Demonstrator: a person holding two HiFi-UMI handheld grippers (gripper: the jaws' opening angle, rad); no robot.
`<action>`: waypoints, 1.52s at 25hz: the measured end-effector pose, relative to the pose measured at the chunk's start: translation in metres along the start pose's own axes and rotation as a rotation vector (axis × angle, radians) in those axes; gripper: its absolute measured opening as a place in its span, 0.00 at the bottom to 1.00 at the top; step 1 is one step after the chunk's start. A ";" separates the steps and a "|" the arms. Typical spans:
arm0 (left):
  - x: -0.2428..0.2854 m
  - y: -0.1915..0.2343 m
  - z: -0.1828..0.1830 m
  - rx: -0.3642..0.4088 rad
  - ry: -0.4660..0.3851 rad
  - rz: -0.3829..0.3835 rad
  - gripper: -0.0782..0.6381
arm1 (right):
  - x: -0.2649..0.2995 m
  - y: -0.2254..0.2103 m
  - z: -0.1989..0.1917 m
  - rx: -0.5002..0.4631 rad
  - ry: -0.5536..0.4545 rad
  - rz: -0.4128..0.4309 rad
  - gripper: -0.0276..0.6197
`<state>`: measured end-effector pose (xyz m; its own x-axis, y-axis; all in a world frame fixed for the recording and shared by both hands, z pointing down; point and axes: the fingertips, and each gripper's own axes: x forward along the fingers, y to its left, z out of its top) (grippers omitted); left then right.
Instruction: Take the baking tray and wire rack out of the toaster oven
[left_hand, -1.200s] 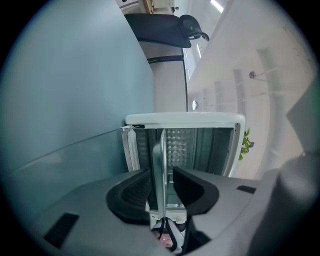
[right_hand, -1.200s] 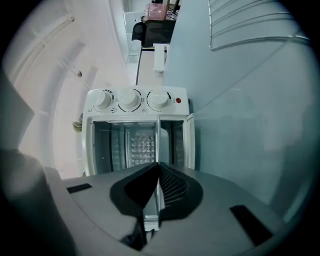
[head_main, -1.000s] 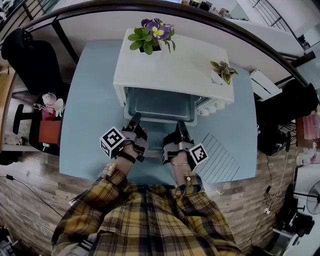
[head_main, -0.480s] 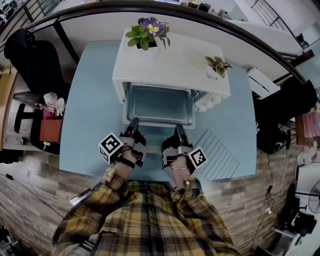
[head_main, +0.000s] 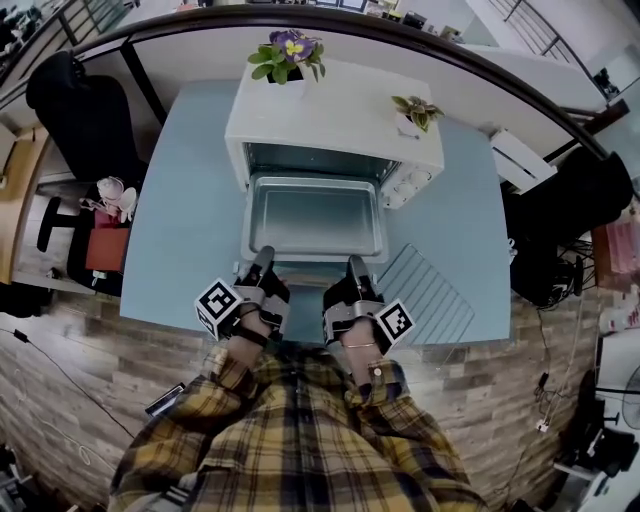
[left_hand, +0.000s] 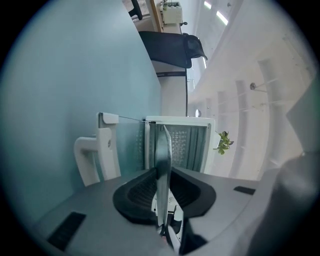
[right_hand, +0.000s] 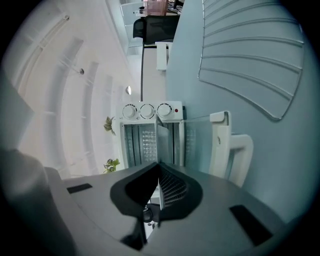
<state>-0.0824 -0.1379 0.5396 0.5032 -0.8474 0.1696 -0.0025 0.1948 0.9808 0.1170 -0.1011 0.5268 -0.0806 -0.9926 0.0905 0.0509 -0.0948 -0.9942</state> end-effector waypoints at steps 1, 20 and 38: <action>-0.006 -0.002 -0.002 0.002 -0.005 -0.007 0.21 | -0.006 0.001 -0.001 0.002 0.006 0.005 0.06; -0.022 0.000 -0.152 0.078 0.248 -0.011 0.21 | -0.148 -0.003 0.094 0.051 -0.225 0.033 0.06; -0.001 0.050 -0.326 0.132 0.624 0.112 0.22 | -0.291 -0.042 0.205 0.109 -0.589 -0.028 0.06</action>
<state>0.1988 0.0336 0.5571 0.9014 -0.3712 0.2230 -0.1704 0.1693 0.9707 0.3425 0.1763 0.5545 0.4808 -0.8613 0.1645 0.1614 -0.0975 -0.9821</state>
